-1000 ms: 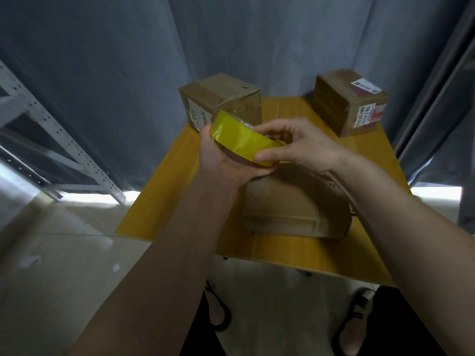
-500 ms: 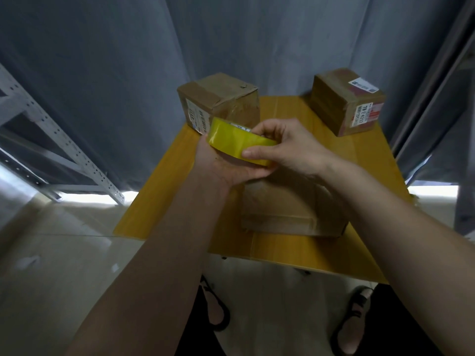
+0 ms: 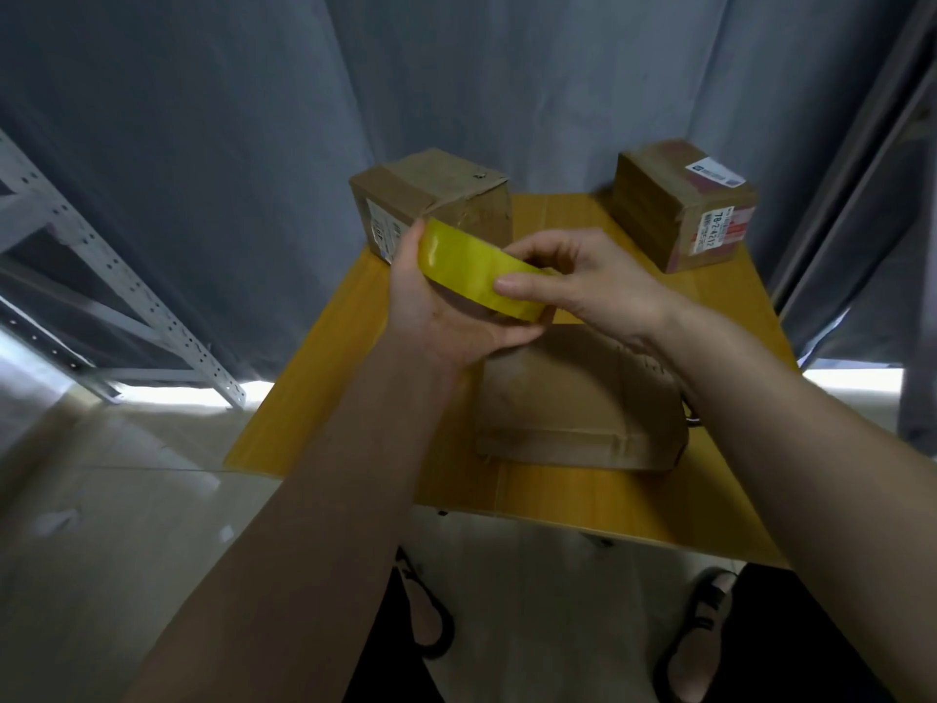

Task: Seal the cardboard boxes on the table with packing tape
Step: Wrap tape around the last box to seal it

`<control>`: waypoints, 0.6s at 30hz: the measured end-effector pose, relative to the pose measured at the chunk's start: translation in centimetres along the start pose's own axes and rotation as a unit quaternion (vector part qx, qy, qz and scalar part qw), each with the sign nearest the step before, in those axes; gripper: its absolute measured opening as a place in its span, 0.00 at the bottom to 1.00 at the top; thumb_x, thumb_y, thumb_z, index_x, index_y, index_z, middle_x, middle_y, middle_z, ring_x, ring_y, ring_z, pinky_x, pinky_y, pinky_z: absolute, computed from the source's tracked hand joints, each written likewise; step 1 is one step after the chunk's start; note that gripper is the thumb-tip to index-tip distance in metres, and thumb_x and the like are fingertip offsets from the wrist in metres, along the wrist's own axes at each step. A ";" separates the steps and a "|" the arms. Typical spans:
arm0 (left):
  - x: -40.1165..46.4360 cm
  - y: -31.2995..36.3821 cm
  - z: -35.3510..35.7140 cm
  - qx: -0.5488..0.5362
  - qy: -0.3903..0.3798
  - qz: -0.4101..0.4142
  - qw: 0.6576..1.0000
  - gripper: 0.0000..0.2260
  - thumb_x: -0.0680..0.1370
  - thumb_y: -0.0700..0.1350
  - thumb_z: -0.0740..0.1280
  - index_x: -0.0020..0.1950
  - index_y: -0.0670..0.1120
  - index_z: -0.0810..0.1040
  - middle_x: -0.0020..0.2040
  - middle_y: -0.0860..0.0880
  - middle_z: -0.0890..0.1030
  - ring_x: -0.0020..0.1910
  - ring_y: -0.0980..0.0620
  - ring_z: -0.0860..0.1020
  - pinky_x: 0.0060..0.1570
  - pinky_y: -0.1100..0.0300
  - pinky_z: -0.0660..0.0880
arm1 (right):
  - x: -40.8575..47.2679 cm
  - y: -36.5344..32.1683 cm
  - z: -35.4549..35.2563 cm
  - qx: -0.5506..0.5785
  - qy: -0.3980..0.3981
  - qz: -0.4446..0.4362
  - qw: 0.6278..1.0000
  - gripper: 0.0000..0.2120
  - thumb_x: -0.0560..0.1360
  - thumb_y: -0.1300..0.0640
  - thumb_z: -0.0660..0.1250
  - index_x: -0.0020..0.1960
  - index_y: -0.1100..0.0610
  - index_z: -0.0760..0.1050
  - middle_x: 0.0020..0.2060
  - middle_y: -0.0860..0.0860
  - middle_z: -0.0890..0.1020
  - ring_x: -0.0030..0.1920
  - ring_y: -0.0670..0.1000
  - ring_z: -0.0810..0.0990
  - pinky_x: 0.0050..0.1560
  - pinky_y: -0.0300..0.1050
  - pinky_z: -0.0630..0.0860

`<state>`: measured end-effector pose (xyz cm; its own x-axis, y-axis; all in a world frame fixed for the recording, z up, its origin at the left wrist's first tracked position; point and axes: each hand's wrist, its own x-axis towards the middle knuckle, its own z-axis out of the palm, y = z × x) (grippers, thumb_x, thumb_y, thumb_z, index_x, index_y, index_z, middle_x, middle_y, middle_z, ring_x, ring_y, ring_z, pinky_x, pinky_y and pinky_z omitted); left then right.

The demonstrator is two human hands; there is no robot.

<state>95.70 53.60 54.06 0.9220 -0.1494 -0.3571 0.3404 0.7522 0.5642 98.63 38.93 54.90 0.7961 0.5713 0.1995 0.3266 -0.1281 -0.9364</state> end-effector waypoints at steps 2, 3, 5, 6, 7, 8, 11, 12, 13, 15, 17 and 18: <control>-0.1 0.1 -0.2 -0.020 0.001 -0.012 1.000 0.37 0.75 0.68 0.53 0.69 0.39 0.70 0.64 0.33 0.75 0.60 0.33 0.76 0.54 0.34 0.72 | -0.2 0.0 -0.7 -0.011 -0.026 -0.002 1.000 0.15 0.70 0.66 0.73 0.56 0.64 0.78 0.48 0.58 0.80 0.47 0.48 0.77 0.50 0.41 0.75; 0.0 0.0 -0.3 -0.022 0.002 -0.017 1.000 0.37 0.75 0.68 0.53 0.69 0.39 0.70 0.63 0.33 0.76 0.59 0.32 0.76 0.52 0.34 0.73 | -0.2 0.0 -0.9 -0.021 -0.036 -0.002 0.999 0.15 0.69 0.66 0.73 0.55 0.63 0.78 0.49 0.58 0.80 0.48 0.48 0.77 0.51 0.42 0.76; 0.1 -0.1 -0.4 -0.019 0.005 -0.018 1.000 0.37 0.76 0.68 0.52 0.69 0.39 0.70 0.62 0.32 0.76 0.59 0.32 0.76 0.51 0.32 0.74 | -0.2 0.0 -1.0 -0.022 -0.033 0.010 0.999 0.13 0.67 0.65 0.75 0.51 0.61 0.79 0.45 0.56 0.80 0.44 0.47 0.77 0.46 0.42 0.76; 0.2 -0.1 -0.4 -0.008 -0.001 -0.014 1.000 0.37 0.76 0.69 0.52 0.70 0.39 0.69 0.63 0.32 0.76 0.60 0.32 0.76 0.52 0.30 0.73 | -0.2 -0.1 -0.7 -0.017 -0.017 0.014 1.000 0.11 0.67 0.64 0.76 0.48 0.60 0.79 0.42 0.55 0.79 0.42 0.46 0.76 0.42 0.41 0.74; 0.3 -0.2 -0.3 0.007 -0.008 -0.008 1.000 0.38 0.76 0.70 0.51 0.70 0.39 0.69 0.63 0.33 0.76 0.61 0.32 0.76 0.55 0.29 0.71 | -0.1 -0.2 -0.3 -0.012 0.005 0.014 1.000 0.09 0.67 0.63 0.76 0.45 0.59 0.78 0.39 0.55 0.78 0.39 0.46 0.75 0.40 0.40 0.72; 0.4 -0.3 0.0 0.022 -0.009 0.001 1.000 0.38 0.76 0.70 0.50 0.70 0.40 0.70 0.64 0.34 0.76 0.62 0.33 0.75 0.57 0.29 0.69 | 0.1 -0.3 0.1 -0.010 0.033 0.011 0.999 0.08 0.68 0.62 0.76 0.42 0.58 0.77 0.38 0.55 0.77 0.38 0.47 0.73 0.39 0.40 0.71; 0.8 -1.0 0.6 0.049 0.026 0.073 0.996 0.34 0.79 0.67 0.52 0.69 0.41 0.72 0.65 0.38 0.77 0.64 0.39 0.75 0.62 0.36 0.70 | 0.6 -0.4 1.2 0.003 0.122 0.010 0.992 0.10 0.72 0.58 0.74 0.37 0.54 0.73 0.35 0.53 0.76 0.34 0.45 0.72 0.34 0.38 0.70; 0.9 -1.2 0.8 0.047 0.039 0.102 0.993 0.30 0.80 0.64 0.54 0.70 0.41 0.72 0.66 0.39 0.76 0.64 0.40 0.75 0.63 0.38 0.70 | 0.8 -0.5 1.4 0.012 0.145 0.016 0.989 0.11 0.73 0.57 0.73 0.37 0.54 0.72 0.35 0.54 0.76 0.33 0.46 0.73 0.33 0.39 0.71; 0.9 -1.5 0.8 0.046 0.050 0.126 0.990 0.27 0.81 0.60 0.56 0.70 0.42 0.71 0.66 0.40 0.76 0.64 0.41 0.75 0.63 0.39 0.71 | 0.8 -0.6 1.6 0.017 0.161 0.025 0.987 0.11 0.74 0.55 0.72 0.37 0.55 0.72 0.36 0.56 0.77 0.33 0.47 0.74 0.32 0.41 0.72; 0.9 -1.6 0.8 0.064 0.064 0.169 0.981 0.22 0.81 0.53 0.59 0.71 0.43 0.70 0.67 0.41 0.76 0.62 0.41 0.76 0.56 0.42 0.76 | 1.0 -0.6 1.8 0.023 0.175 0.038 0.984 0.10 0.76 0.54 0.69 0.40 0.56 0.72 0.36 0.56 0.79 0.34 0.47 0.76 0.32 0.43 0.74; 0.9 -1.6 0.8 0.080 0.065 0.212 0.972 0.24 0.79 0.46 0.62 0.75 0.46 0.65 0.64 0.42 0.76 0.56 0.43 0.79 0.45 0.46 0.79 | 1.1 -0.7 2.0 0.017 0.188 0.044 0.981 0.11 0.78 0.54 0.66 0.39 0.55 0.72 0.32 0.50 0.77 0.29 0.40 0.74 0.30 0.37 0.71; 1.0 -1.6 0.9 0.091 0.061 0.232 0.966 0.28 0.76 0.44 0.63 0.76 0.48 0.62 0.61 0.42 0.77 0.54 0.44 0.79 0.44 0.48 0.79 | 1.1 -0.8 2.1 0.016 0.191 0.048 0.980 0.11 0.79 0.53 0.64 0.38 0.54 0.72 0.31 0.47 0.75 0.28 0.38 0.72 0.31 0.36 0.70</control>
<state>96.20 51.65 53.46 0.9586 0.2617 -0.1125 -0.0675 0.5925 0.8027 98.20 41.41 55.22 0.9571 0.2117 0.1979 0.2296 -0.1375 -0.9635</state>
